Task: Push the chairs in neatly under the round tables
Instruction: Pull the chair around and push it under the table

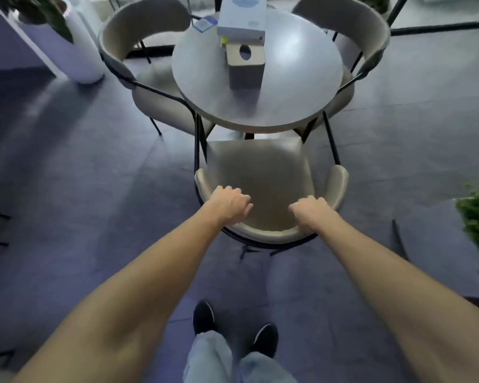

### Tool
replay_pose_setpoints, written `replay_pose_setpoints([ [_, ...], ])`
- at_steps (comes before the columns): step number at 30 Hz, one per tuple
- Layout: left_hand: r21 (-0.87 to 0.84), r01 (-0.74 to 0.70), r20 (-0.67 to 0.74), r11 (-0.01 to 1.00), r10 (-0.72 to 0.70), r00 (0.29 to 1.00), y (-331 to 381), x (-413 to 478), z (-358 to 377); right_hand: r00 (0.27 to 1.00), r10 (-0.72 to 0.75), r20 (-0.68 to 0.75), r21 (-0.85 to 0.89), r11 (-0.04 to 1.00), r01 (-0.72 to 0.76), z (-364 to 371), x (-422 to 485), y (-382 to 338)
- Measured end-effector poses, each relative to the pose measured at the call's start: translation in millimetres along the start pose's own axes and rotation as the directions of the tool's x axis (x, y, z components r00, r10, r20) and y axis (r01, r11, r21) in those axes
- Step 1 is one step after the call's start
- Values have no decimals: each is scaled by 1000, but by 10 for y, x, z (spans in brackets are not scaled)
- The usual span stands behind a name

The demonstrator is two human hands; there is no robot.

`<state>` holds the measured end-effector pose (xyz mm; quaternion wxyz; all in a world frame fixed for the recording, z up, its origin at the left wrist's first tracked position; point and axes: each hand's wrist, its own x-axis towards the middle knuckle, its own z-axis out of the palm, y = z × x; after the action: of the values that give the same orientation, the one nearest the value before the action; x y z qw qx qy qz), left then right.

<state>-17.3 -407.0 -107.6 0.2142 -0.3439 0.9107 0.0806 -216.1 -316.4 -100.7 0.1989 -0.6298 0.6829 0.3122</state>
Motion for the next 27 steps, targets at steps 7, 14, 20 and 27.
replay_pose_setpoints([
  [7, 33, -32, 105, 999, 29, 994, 241, 0, 545, 994, -96, 59, -53, 994, 99, 509, 132, -52],
  [14, 45, -53, 114, 998, 47, 992, 376, 15, 747, 990, -85, -108, 10, 996, 87, 737, 143, -59],
  [20, 74, -56, 65, 996, 51, 997, 399, -59, 833, 986, -64, -153, 16, 998, 68, 822, 85, -117],
  [27, 53, -53, 23, 997, 52, 998, 477, -223, 924, 989, -55, -140, -2, 998, 55, 920, -19, -174],
])
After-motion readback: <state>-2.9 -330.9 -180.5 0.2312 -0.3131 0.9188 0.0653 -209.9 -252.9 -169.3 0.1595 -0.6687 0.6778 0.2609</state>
